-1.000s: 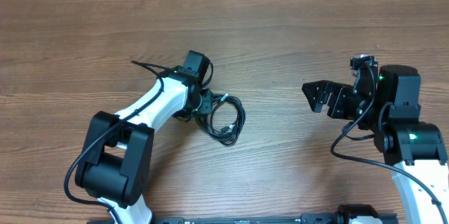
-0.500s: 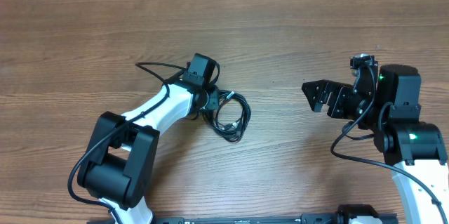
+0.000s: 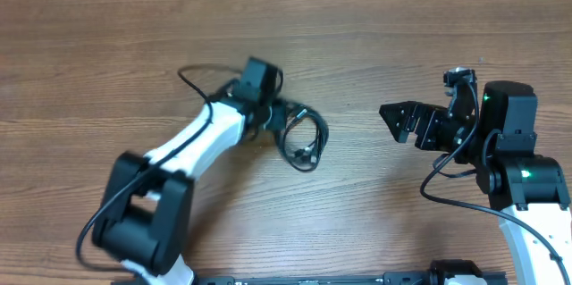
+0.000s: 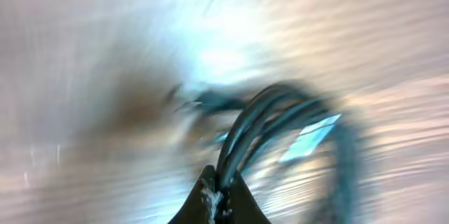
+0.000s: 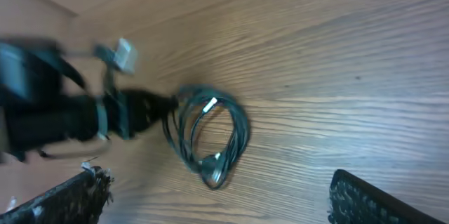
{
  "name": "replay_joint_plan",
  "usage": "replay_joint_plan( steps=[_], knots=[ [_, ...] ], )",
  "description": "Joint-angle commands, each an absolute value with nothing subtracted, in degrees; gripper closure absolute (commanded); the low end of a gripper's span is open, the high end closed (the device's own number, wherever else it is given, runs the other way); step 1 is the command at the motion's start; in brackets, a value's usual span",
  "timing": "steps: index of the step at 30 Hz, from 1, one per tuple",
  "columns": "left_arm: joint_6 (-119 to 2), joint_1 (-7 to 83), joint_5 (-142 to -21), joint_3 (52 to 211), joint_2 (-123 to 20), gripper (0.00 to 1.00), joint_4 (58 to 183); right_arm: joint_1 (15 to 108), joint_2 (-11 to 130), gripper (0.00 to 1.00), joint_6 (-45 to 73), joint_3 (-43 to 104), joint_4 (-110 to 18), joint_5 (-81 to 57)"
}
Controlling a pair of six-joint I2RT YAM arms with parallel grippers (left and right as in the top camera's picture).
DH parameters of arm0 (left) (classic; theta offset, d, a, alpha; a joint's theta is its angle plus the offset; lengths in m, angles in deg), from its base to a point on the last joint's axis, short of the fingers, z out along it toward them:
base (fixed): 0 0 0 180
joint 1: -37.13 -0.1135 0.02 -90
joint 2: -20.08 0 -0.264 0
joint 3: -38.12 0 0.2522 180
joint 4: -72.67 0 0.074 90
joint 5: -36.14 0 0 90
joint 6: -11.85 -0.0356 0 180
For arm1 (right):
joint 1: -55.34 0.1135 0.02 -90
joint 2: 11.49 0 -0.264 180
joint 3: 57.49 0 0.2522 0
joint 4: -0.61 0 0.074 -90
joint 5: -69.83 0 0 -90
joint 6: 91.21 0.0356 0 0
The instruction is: Untangle cables
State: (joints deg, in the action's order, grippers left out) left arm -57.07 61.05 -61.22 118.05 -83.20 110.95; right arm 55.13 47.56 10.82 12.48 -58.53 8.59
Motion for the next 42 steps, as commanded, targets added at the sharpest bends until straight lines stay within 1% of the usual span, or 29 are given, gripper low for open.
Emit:
replay_joint_plan(
  steps=[1,3,5,8,12,15,20,23,25,26,27,28,30,32,33,34,39,40,41,42],
  knots=[
    [-57.7,59.7,-72.4,129.2,-72.0,0.96,110.0,55.6,47.4,0.02,11.5,13.9,-57.1,13.1],
    [-55.2,59.6,-74.5,132.5,-69.4,0.96,110.0,55.7,47.4,0.05,14.6,13.9,-55.3,14.0],
    [-49.6,59.5,-74.9,134.1,-68.3,0.96,110.2,56.2,47.4,0.07,15.3,13.9,-52.0,16.7],
    [-37.3,59.2,-74.9,134.2,-68.1,0.96,110.6,58.4,47.4,0.09,15.6,13.9,-47.5,19.2],
    [-23.7,58.3,-75.2,134.2,-68.1,0.96,110.0,65.0,48.5,0.11,16.4,13.9,-41.1,18.9],
    [-17.6,58.4,-77.0,134.2,-68.1,0.96,110.2,70.5,51.1,0.11,16.0,13.9,-36.9,17.0],
    [-5.8,58.4,-84.0,134.2,-68.1,0.96,110.2,77.6,56.4,0.12,10.2,13.9,-32.1,14.4],
    [-5.5,58.4,-87.4,134.2,-68.1,0.96,111.0,79.8,58.6,0.15,10.2,13.9,-30.0,9.0],
    [-5.5,58.4,-88.4,134.2,-68.1,0.96,113.3,80.3,59.5,0.20,9.4,13.9,-28.5,8.3],
    [-5.5,58.4,-88.4,134.2,-68.1,0.96,114.9,80.4,59.9,0.23,9.3,13.9,-27.7,8.3],
    [-5.5,58.4,-88.4,134.2,-68.1,0.96,116.5,80.4,60.0,0.30,9.4,13.9,-27.3,8.0],
    [-5.8,58.4,-88.3,134.2,-68.1,0.96,117.5,80.4,60.0,0.33,9.4,13.9,-27.2,7.6],
    [-6.2,58.4,-88.2,134.2,-68.1,0.96,119.5,80.4,60.0,0.44,9.4,13.9,-26.7,6.8],
    [-6.2,58.4,-88.3,134.2,-68.1,0.96,120.2,80.4,60.3,0.51,9.4,13.9,-26.7,6.8],
    [-6.2,58.4,-88.5,134.2,-68.1,0.96,120.2,80.4,60.7,0.58,9.4,13.9,-26.9,6.8],
    [-6.2,58.4,-88.5,134.2,-68.1,0.96,120.2,80.4,61.1,0.61,9.4,13.9,-27.1,6.9],
    [-6.2,58.5,-89.5,134.2,-68.1,0.95,120.2,81.0,62.8,0.66,9.4,13.9,-27.0,8.0],
    [-6.2,58.5,-89.4,134.2,-68.1,0.96,120.2,81.1,63.0,0.68,9.4,13.9,-27.0,7.9],
    [-6.2,58.5,-89.3,134.2,-68.1,0.96,120.2,81.1,63.1,0.73,9.4,13.9,-27.0,7.9],
    [-6.4,58.5,-89.3,134.2,-68.1,0.96,120.2,81.1,63.1,0.81,9.6,13.9,-26.8,7.9]
  ],
)
